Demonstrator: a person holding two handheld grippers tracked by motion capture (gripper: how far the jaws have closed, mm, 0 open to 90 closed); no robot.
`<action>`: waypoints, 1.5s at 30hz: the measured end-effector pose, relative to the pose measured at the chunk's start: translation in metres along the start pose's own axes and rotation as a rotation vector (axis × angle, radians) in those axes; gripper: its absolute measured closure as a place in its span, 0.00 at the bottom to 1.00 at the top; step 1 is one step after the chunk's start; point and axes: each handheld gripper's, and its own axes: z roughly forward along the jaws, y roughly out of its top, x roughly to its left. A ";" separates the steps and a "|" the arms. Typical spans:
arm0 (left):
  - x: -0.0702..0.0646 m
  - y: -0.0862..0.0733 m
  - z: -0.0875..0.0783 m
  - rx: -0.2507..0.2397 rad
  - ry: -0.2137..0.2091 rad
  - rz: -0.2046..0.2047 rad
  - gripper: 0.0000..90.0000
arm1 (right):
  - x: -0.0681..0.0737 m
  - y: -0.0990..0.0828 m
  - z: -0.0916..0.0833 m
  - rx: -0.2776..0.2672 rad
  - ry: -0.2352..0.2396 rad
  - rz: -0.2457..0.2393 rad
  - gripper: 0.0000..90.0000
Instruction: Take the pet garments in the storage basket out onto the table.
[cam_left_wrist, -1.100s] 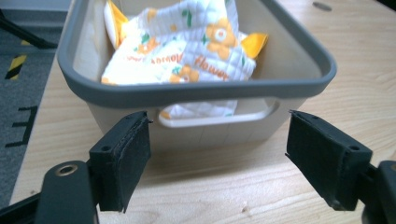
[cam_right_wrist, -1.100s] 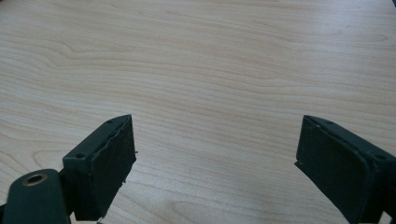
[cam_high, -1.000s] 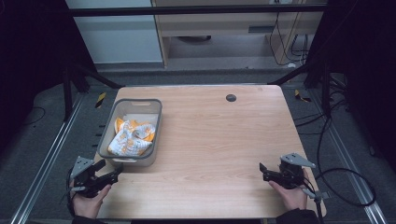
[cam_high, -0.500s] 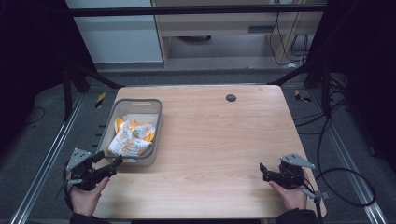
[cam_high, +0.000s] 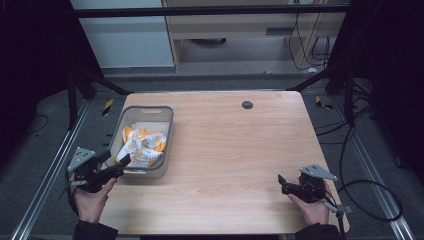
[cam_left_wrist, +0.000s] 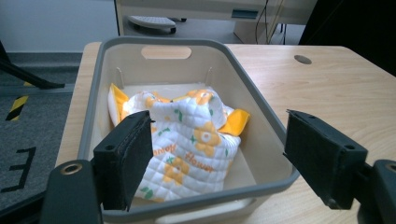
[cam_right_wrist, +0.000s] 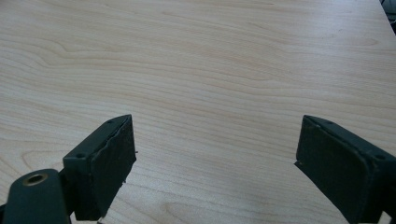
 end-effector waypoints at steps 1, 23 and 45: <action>0.001 0.002 0.001 -0.001 0.001 -0.002 0.26 | 0.000 0.000 0.000 0.000 0.000 -0.001 0.13; 0.011 0.023 0.031 0.107 0.007 0.032 0.25 | 0.001 -0.001 0.003 0.020 0.006 -0.006 0.13; 0.010 0.038 0.058 0.243 0.007 0.105 0.26 | 0.002 -0.002 0.004 0.032 0.025 -0.010 0.14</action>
